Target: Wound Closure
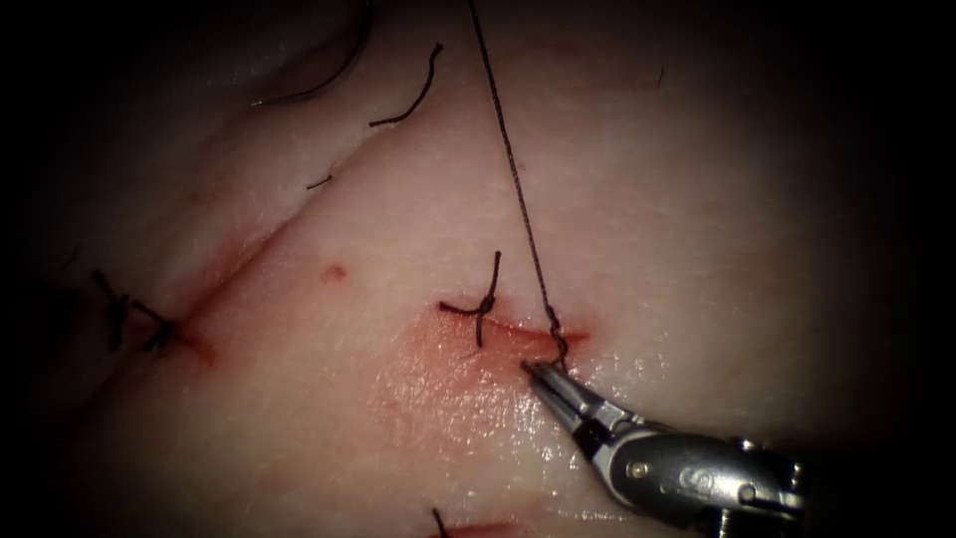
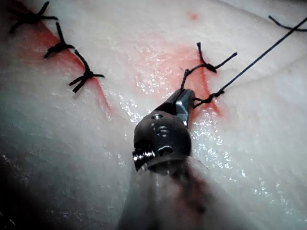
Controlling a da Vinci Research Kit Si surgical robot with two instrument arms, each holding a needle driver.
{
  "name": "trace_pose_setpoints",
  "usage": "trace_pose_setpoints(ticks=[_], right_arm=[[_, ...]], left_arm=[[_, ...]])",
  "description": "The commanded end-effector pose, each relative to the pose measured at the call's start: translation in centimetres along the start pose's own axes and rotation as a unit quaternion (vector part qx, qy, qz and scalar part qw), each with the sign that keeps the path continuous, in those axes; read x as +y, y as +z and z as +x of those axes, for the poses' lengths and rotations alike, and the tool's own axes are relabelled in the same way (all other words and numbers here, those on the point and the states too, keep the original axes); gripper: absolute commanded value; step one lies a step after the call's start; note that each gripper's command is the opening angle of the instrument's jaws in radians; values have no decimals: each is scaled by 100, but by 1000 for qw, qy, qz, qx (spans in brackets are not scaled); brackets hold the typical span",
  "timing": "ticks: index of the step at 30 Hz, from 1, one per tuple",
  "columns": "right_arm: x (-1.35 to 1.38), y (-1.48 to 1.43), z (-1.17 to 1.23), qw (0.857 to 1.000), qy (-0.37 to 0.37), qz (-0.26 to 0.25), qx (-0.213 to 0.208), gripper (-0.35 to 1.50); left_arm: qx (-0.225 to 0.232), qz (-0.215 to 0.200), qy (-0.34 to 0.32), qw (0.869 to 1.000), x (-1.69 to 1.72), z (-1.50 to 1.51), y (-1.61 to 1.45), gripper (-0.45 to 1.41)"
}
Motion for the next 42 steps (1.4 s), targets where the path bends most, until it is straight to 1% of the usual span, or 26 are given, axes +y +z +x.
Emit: trace_pose_setpoints(ticks=[1, 4, 5, 10, 11, 16, 18, 22, 26, 29, 33, 37, 42], right_arm=[[-3, 6, -1, 1000, 10, -7, -1, -35], [-1, 10, 1, 999, -25, 16, 30, -35], [-1, 13, 2, 999, -28, 22, 40, -35], [-4, 15, 7, 997, -27, 30, 61, -35], [-7, 16, 11, 997, -27, 38, 69, -35], [-18, 16, 26, 995, -30, 46, 80, -35], [-20, 17, 27, 995, -33, 48, 77, -35], [-18, 18, 22, 995, -34, 50, 76, -35], [-18, 21, 11, 996, -38, 49, 67, -35], [-18, 20, 3, 996, -44, 45, 65, -35], [-20, 16, -2, 996, -47, 45, 65, -35], [-36, 11, -13, 995, -61, 48, 58, -35], [-51, 6, -21, 995, -68, 56, 54, -35]], left_arm=[[2, 4, -1, 1000, -6, 3, 6, -45], [4, 11, -4, 1000, -11, 2, 8, -45], [6, 17, -7, 1000, -13, 3, 8, -45], [5, 29, -13, 999, -18, 3, 9, -45], [3, 35, -15, 999, -20, 3, 9, -45], [-1, 47, -19, 999, -27, 4, 10, -45], [0, 51, -22, 998, -28, 5, 11, -45], [-1, 55, -21, 998, -28, 8, 12, -45], [0, 66, -18, 998, -32, 11, 17, -45], [4, 84, -18, 996, -41, 12, 22, -45], [10, 96, -23, 995, -51, 12, 26, -45], [11, 99, -26, 995, -63, 11, 31, -45], [11, 101, -27, 994, -65, 10, 34, -45]])
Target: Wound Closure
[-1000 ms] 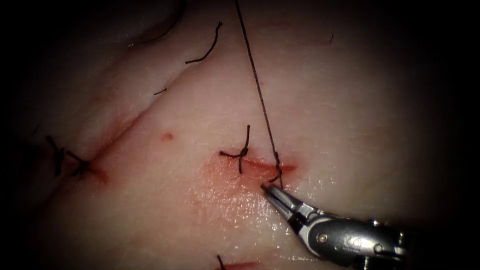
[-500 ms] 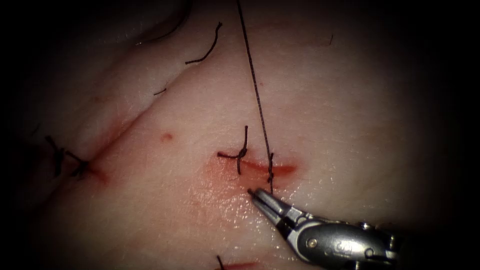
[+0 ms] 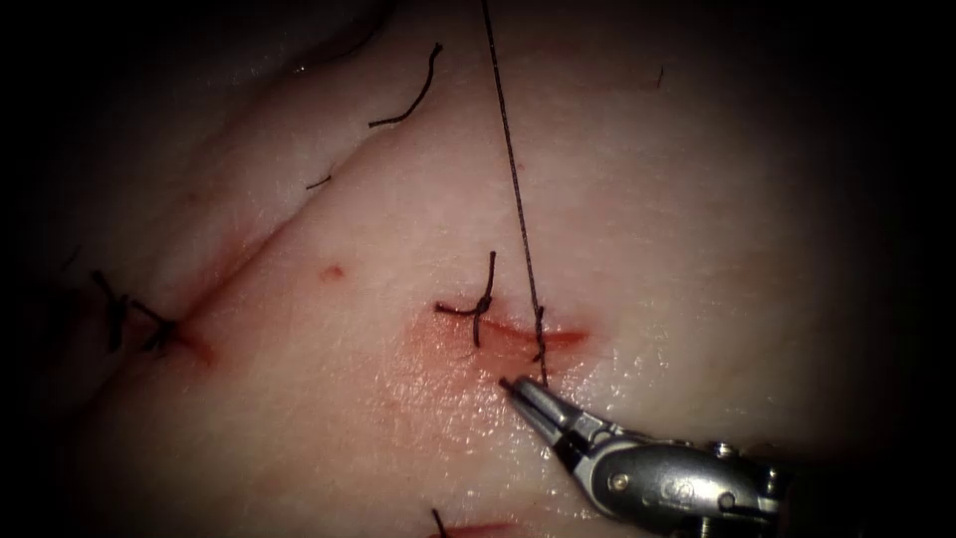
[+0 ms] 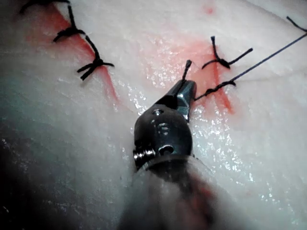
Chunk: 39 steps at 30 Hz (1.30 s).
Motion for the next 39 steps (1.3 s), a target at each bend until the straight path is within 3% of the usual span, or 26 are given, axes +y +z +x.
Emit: trace_pose_setpoints(ticks=[1, 8, 11, 13, 14, 16, 19, 24, 28, 29, 31, 32, 35, 39], right_arm=[[-7, 7, -1, 1000, -1, 2, 1, -35], [-1, 8, 3, 1000, 3, -2, 4, -35], [11, 11, 10, 999, 11, -22, 29, -35], [21, 11, 16, 998, 33, -30, 39, 64], [25, 11, 17, 998, 44, -34, 40, 88], [39, 12, 23, 996, 55, -48, 50, 131], [47, 11, 31, 994, 76, -54, 52, 146], [47, 8, 41, 995, 77, -18, 57, 143], [58, 8, 44, 996, 60, 42, 55, 123], [70, 6, 43, 994, 62, 63, 65, 108], [90, 2, 41, 985, 109, 93, 92, 24], [104, 0, 41, 981, 134, 105, 98, -35], [133, 7, 37, 977, 168, 100, 87, -35], [153, 24, 27, 974, 185, 99, 84, -35]], left_arm=[[1, 2, 0, 1000, -4, 4, 8, -45], [4, 3, -1, 1000, -2, 4, 7, -45], [13, 2, -2, 1000, 10, 10, -4, -45], [23, -3, -3, 1000, 23, 19, -18, -45], [26, -4, -1, 1000, 27, 22, -23, -45], [38, -14, -17, 999, 41, 32, -44, -45], [38, -39, -16, 998, 59, 44, -74, -45], [46, -59, -11, 997, 84, 57, -117, -45], [53, -73, -4, 996, 109, 67, -161, -45], [56, -80, -1, 995, 119, 71, -178, -45], [66, -89, 4, 994, 135, 75, -199, -45], [66, -95, 16, 993, 148, 77, -209, -45], [60, -109, 35, 992, 172, 75, -220, -45], [57, -119, 46, 990, 192, 70, -222, -45]])
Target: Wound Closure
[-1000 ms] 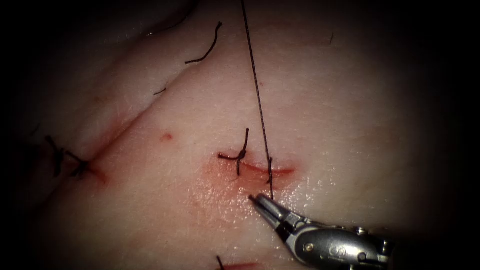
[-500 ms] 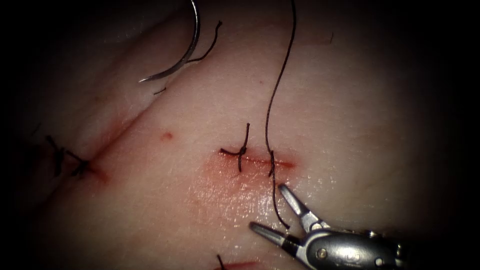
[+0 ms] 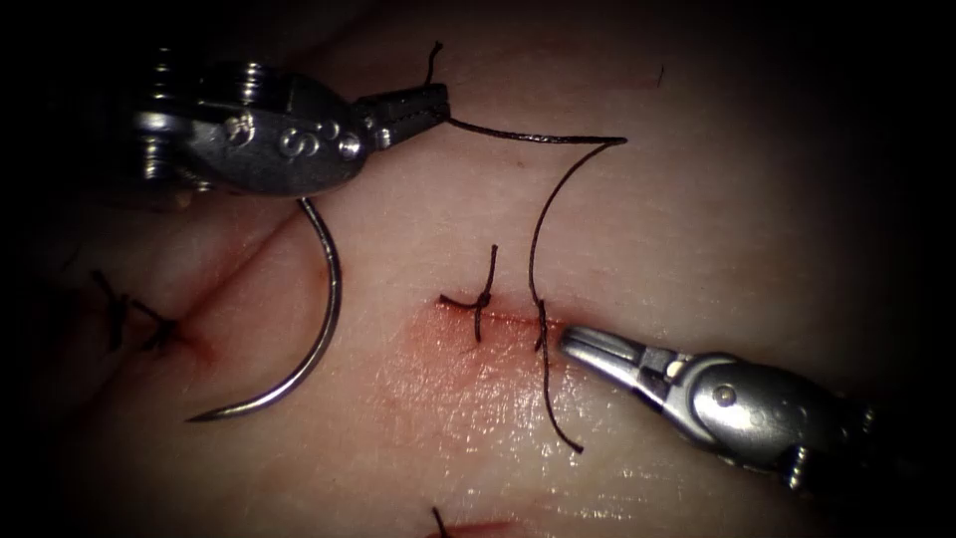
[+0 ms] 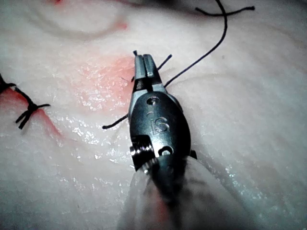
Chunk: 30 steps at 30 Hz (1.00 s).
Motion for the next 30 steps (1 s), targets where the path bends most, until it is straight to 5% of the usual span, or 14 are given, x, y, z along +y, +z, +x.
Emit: trace_pose_setpoints(ticks=[1, 10, 19, 30], right_arm=[[14, 17, -6, 1000, 0, -2, 2, -35], [69, 36, 0, 991, 94, 1, 97, -35], [79, 43, 11, 972, 140, 113, 153, -35], [63, 49, 14, 941, 86, 315, 92, -35]], left_arm=[[-1, -1, 3, 1000, 3, 1, 9, -45], [-23, -40, 34, 998, 67, -11, 42, -45], [-29, -57, 53, 997, 88, -4, 74, -45], [-41, -51, 56, 996, 74, -13, 93, -45]])
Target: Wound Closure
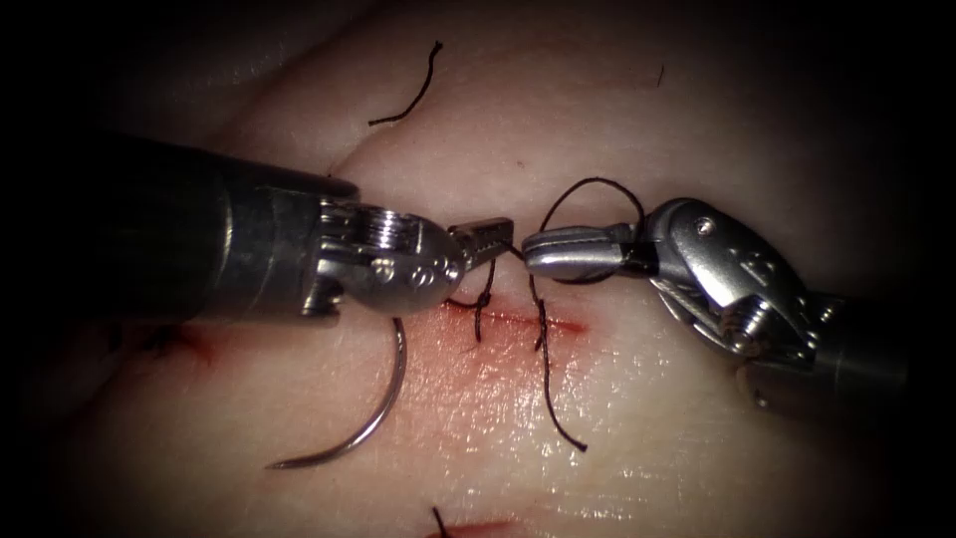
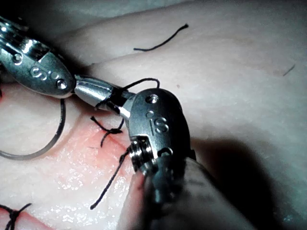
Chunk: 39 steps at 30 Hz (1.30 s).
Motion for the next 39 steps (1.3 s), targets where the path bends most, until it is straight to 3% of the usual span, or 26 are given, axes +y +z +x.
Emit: trace_pose_setpoints(ticks=[1, 6, 9, 15, 16, 17, 18, 20, 21, 24, 29, 36, 37, 39], right_arm=[[2, 7, -3, 1000, -7, 25, -15, -35], [-14, 19, -11, 985, -61, 124, -107, -35], [-25, 27, -23, 966, -96, 183, -156, -35], [-36, 37, -38, 944, -118, 221, -212, -35], [-38, 38, -42, 937, -128, 231, -230, -16], [-38, 38, -43, 934, -137, 235, -234, -10], [-39, 36, -47, 927, -155, 236, -246, 32], [-44, 34, -53, 919, -161, 241, -266, 46], [-48, 35, -57, 915, -167, 242, -277, 73], [-54, 36, -64, 905, -185, 235, -303, 115], [-52, 29, -70, 885, -198, 241, -346, 115], [-49, 27, -78, 878, -216, 239, -355, 106], [-49, 28, -77, 878, -216, 238, -355, 96], [-50, 27, -75, 878, -210, 251, -349, -13]], left_arm=[[-1, 1, 0, 1000, -1, 2, 7, -45], [-6, 3, -2, 1000, 1, 6, 7, -45], [-9, 5, -4, 1000, 3, 11, 9, -45], [-14, 8, -4, 1000, 9, 20, 10, -45], [-15, 8, -1, 1000, 9, 21, 7, -45], [-16, 8, -1, 1000, 9, 21, 6, -45], [-19, 7, -2, 1000, 10, 21, 2, -45], [-21, 7, -2, 1000, 12, 21, -3, -45], [-22, 7, -2, 1000, 13, 21, -6, -45], [-22, 7, -2, 1000, 15, 21, -8, -45], [-22, 8, -1, 1000, 17, 20, -8, -45], [-23, 9, 0, 1000, 21, 19, -9, -45], [-23, 9, 0, 1000, 21, 19, -9, -45], [-23, 10, 0, 1000, 22, 19, -10, -45]])
